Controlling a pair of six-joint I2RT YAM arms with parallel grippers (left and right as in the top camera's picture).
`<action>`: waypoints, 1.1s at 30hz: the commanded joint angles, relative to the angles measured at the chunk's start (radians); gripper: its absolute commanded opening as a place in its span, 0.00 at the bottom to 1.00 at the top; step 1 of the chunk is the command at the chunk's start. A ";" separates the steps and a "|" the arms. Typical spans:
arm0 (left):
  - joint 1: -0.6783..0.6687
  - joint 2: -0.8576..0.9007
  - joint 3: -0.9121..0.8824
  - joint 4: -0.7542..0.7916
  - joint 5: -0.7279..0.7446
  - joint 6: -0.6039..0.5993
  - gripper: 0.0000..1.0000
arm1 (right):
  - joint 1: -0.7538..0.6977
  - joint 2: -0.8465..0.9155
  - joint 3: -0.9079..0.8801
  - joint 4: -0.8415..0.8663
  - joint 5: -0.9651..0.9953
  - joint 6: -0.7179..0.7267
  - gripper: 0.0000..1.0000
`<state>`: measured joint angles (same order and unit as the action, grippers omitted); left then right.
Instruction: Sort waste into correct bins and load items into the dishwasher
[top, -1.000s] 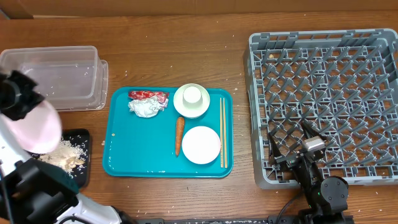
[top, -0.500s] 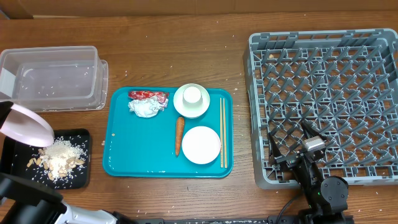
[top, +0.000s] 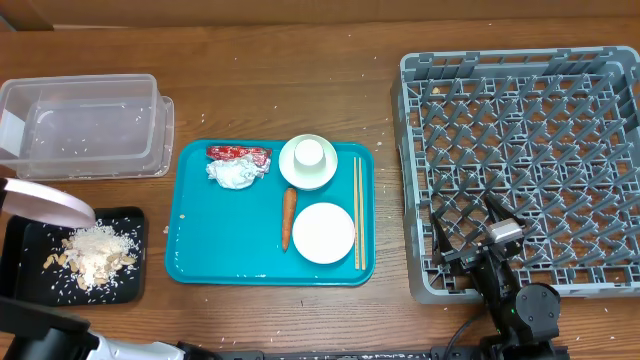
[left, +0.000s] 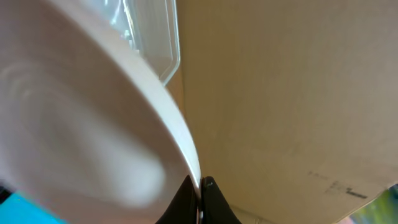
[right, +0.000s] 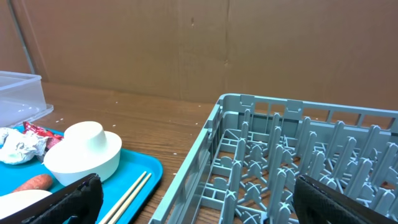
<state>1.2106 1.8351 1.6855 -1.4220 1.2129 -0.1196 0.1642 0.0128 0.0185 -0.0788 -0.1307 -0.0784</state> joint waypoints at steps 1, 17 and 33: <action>0.017 -0.007 -0.013 -0.034 0.044 0.019 0.04 | -0.004 -0.010 -0.010 0.006 0.002 -0.001 1.00; -0.299 -0.239 0.032 -0.143 -0.153 0.084 0.04 | -0.004 -0.010 -0.010 0.006 0.002 -0.001 1.00; -1.585 -0.158 -0.024 -0.080 -1.359 -0.603 0.04 | -0.004 -0.010 -0.010 0.006 0.002 -0.001 1.00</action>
<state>-0.2596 1.6207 1.6947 -1.5032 0.0257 -0.5953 0.1642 0.0128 0.0185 -0.0792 -0.1307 -0.0784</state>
